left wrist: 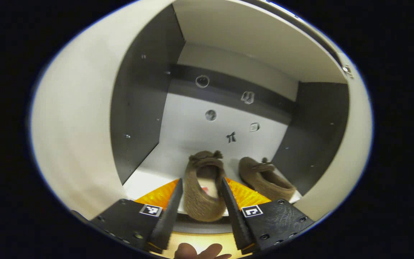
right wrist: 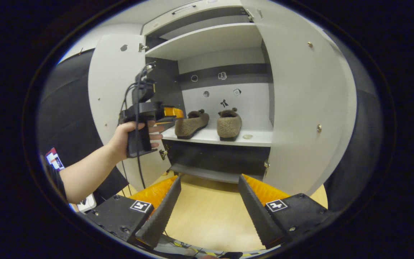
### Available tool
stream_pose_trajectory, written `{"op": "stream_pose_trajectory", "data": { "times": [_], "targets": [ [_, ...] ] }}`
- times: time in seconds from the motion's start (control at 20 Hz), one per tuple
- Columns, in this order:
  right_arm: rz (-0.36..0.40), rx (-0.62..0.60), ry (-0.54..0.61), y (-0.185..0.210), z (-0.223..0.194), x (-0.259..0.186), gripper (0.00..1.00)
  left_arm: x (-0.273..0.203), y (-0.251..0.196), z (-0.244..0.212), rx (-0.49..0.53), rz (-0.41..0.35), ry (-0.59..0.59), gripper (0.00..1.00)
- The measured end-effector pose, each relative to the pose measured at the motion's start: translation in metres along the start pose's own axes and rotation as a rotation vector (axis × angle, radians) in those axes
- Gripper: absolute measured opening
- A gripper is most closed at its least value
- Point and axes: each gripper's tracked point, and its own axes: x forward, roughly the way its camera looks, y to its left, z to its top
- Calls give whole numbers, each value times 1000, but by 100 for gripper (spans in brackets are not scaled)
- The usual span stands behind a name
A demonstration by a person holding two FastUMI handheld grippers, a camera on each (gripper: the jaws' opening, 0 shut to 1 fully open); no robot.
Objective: Grab one shoe with the right hand and put it into the shoe cabinet, grab the other shoe with the left hand and put it into the shoe cabinet; then close the right door with the right hand and the left door with the left hand.
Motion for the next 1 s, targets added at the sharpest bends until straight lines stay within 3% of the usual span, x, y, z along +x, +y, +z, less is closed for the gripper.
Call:
{"op": "stream_pose_trajectory", "data": {
  "times": [0.05, 0.15, 0.2, 0.25, 0.3, 0.35, 0.4, 0.6, 0.9, 1.0],
  "targets": [
    [-1, -6, -4, 0, 3, 3, 100, -21, -11, 2, 6, -26, -42, 87],
    [-15, -23, -30, -1, 13, 13, 100, -64, -29, -4, 32, -74, -98, 57],
    [-28, -30, -45, -2, 18, 14, 100, -89, -43, -11, 44, -113, -112, 73],
    [-42, -34, -59, -3, 21, 18, 100, -111, -56, -22, 65, -156, -110, 76],
    [-62, -40, -63, -2, 24, 22, 100, -135, -61, -29, 92, -170, -123, 72],
    [-63, -48, -72, -2, 26, 23, 100, -155, -62, -37, 127, -169, -133, 100],
    [-69, -56, -74, 0, 26, 25, 97, -170, -63, -44, 156, -166, -139, 92],
    [-104, -44, -47, 12, 25, 40, 98, -213, -51, -76, 244, -122, -112, 90],
    [-49, -57, -99, 57, 40, 39, 99, -250, -26, -84, 206, -99, -97, 90],
    [-67, -103, -134, 59, 44, 26, 98, -257, -14, -78, 186, -76, -125, 92]
  ]
}}
